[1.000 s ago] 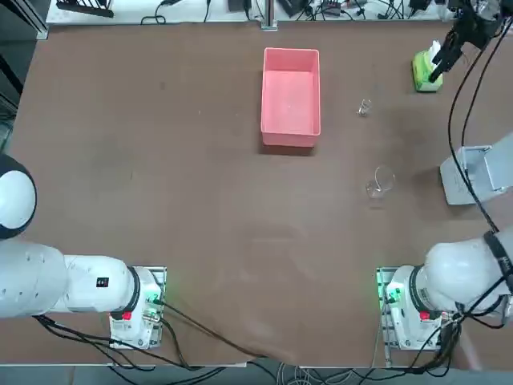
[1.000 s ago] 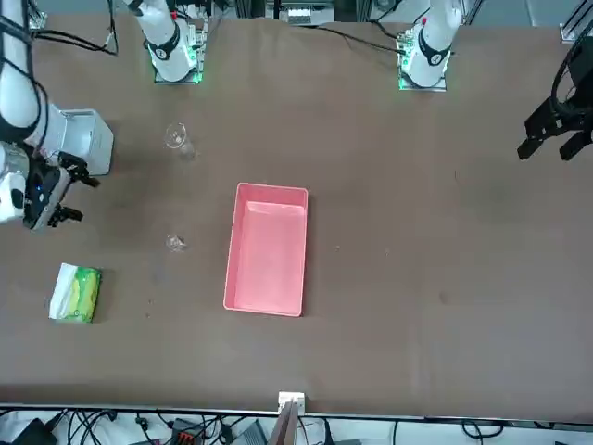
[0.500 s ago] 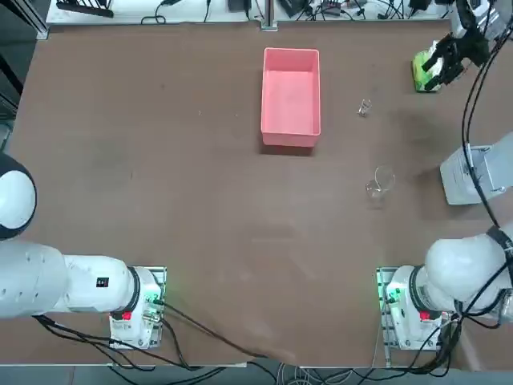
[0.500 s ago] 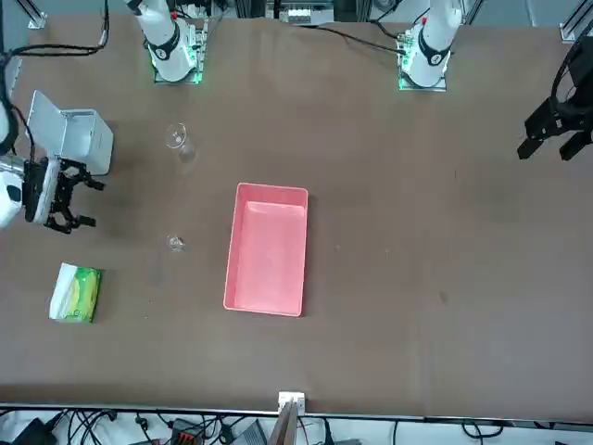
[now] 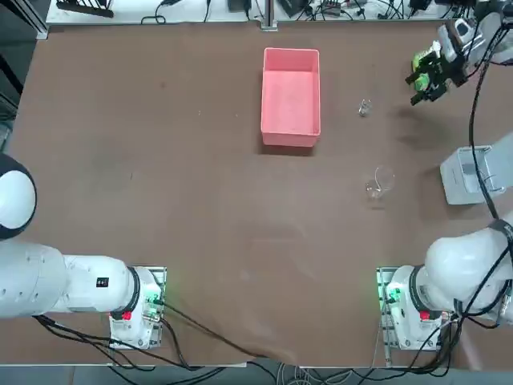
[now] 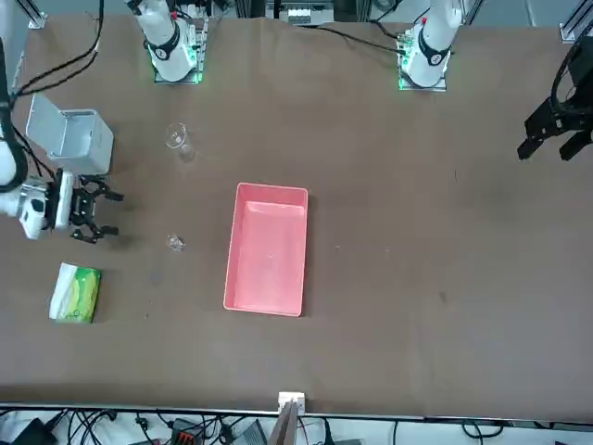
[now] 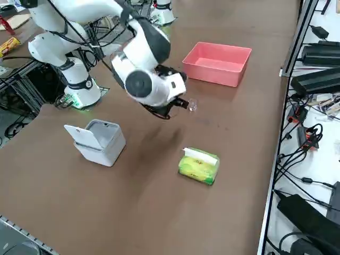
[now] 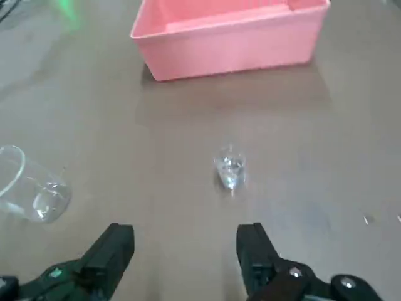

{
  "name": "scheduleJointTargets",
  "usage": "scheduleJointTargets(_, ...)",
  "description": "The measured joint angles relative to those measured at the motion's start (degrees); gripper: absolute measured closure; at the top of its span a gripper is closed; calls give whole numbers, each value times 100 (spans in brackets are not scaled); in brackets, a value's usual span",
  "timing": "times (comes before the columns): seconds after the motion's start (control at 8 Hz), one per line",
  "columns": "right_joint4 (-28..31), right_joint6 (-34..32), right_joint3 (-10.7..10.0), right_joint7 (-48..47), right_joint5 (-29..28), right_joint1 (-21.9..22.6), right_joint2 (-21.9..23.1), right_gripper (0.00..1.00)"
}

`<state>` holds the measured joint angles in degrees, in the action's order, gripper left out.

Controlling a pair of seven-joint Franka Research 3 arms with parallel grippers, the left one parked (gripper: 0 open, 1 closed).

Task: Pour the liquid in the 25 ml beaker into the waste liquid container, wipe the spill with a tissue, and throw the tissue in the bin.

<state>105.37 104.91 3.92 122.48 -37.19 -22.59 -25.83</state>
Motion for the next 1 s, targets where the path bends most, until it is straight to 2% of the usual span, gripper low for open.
scheduleJointTargets(0.38,-9,-98,1,926,-368,-37,-326,0)
scheduleJointTargets(1.0,-144,-118,0,1673,-933,-79,-984,0)
